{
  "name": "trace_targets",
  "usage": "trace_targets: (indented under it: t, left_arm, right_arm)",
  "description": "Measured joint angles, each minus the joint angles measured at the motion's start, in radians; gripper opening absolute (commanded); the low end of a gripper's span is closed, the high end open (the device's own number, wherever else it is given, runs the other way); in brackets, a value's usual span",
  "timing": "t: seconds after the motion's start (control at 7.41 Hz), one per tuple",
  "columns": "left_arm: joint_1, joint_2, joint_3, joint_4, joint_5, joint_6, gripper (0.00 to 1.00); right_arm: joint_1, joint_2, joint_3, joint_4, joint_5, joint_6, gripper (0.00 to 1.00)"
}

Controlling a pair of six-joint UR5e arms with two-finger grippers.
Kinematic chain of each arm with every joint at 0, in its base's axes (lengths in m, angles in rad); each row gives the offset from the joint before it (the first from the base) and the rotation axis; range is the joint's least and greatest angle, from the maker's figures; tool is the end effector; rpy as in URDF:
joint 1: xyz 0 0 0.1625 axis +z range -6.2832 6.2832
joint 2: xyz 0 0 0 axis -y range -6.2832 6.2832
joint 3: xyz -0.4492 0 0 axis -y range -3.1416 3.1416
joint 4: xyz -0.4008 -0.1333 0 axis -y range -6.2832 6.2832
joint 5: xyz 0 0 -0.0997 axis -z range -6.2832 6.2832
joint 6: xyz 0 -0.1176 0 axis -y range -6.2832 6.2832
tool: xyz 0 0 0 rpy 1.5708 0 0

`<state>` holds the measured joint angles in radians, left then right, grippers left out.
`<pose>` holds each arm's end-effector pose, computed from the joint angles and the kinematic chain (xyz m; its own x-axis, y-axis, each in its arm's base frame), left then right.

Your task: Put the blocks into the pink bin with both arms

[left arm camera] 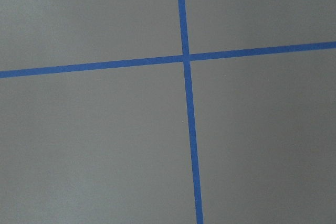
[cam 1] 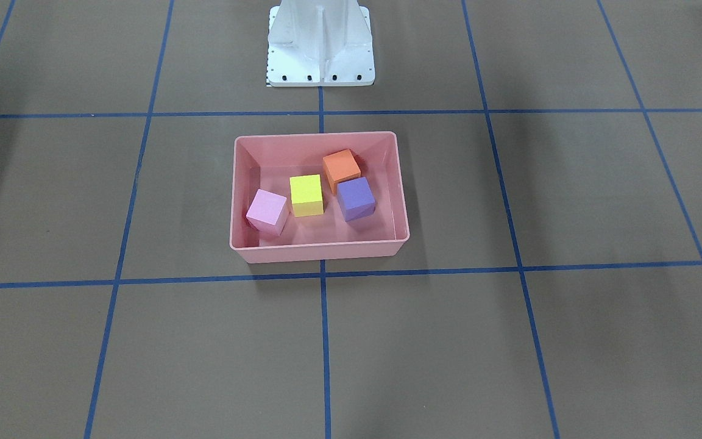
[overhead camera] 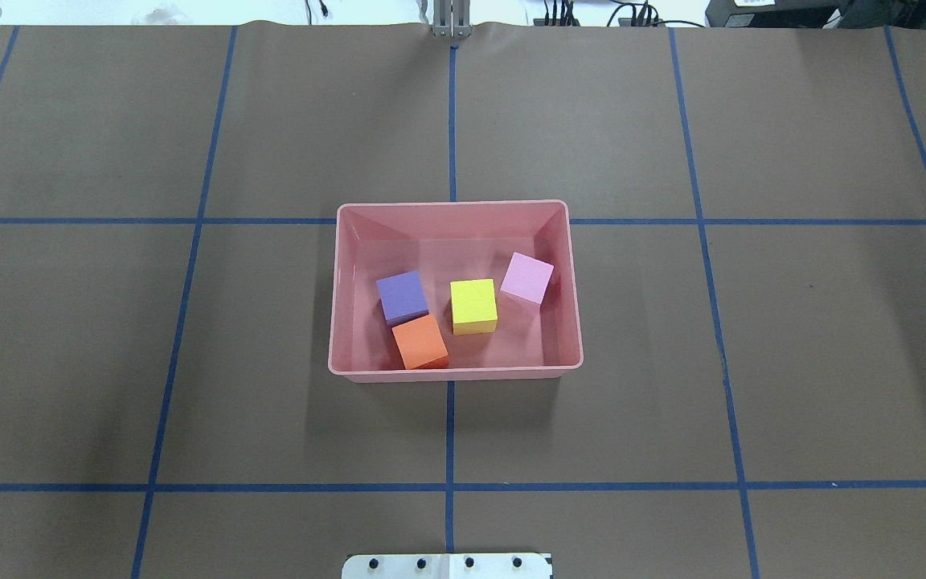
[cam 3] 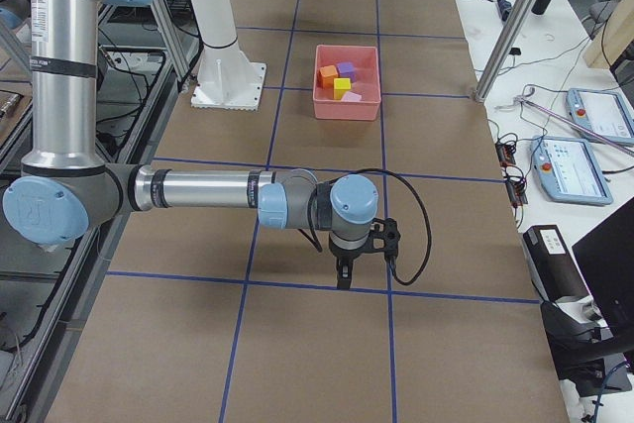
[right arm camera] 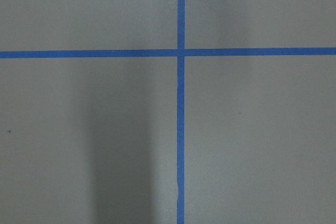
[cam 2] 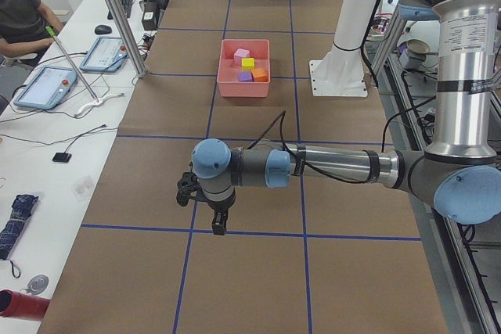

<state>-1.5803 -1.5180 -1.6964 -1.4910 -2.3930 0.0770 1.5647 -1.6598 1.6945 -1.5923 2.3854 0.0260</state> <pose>-0.0517 -0.4747 0.6627 0.6792 0.0654 -0.7310 -0.0429 0.9979 0.0494 0.0449 -0.4617 0.6754 0.6860 0.0122 0.7275 -0.0117 0.9999 -0.0057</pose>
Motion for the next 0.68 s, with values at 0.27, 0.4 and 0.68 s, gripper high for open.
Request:
trace_targets:
  t: [0.27, 0.4, 0.68]
  left_arm:
    - [-0.018, -0.011, 0.0, 0.024, -0.01, 0.0, 1.0]
    - [-0.024, -0.017, 0.0, 0.047, -0.012, 0.001, 1.0]
    - [-0.034, -0.031, -0.004, 0.085, -0.018, 0.009, 1.0]
  right_arm:
    - [0.0, 0.001, 0.001, 0.0, 0.001, 0.001, 1.0]
    - [0.0, 0.001, 0.0, 0.0, 0.001, 0.001, 1.0]
    - [0.0, 0.002, 0.0, 0.0, 0.002, 0.002, 1.0]
